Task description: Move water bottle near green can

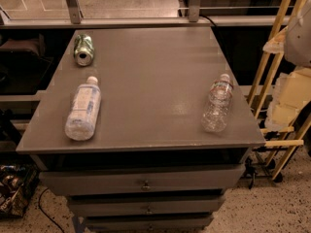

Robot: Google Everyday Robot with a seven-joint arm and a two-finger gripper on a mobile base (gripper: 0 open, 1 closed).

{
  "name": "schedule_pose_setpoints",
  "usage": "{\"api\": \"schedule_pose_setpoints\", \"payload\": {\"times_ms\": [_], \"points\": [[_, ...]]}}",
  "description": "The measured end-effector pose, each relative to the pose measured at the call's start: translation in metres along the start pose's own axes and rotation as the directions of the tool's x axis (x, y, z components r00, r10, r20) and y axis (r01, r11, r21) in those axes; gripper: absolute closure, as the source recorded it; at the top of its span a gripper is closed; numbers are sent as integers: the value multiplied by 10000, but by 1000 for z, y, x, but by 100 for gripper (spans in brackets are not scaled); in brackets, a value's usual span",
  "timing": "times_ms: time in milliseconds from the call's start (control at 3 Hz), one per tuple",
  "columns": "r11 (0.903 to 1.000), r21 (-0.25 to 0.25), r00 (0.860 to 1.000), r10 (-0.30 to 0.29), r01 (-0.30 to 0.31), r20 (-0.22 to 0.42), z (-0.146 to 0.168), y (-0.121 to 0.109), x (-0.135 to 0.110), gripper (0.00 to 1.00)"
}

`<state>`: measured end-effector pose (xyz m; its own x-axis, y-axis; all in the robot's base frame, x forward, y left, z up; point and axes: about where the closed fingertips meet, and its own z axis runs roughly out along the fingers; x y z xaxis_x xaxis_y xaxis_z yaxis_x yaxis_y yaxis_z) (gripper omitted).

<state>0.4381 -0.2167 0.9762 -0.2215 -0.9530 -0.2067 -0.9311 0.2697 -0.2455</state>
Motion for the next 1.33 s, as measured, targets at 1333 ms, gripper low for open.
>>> {"api": "schedule_pose_setpoints", "payload": {"times_ms": [1333], "points": [[9251, -408, 9071, 3782, -3774, 1847, 30, -38, -13, 0]]}}
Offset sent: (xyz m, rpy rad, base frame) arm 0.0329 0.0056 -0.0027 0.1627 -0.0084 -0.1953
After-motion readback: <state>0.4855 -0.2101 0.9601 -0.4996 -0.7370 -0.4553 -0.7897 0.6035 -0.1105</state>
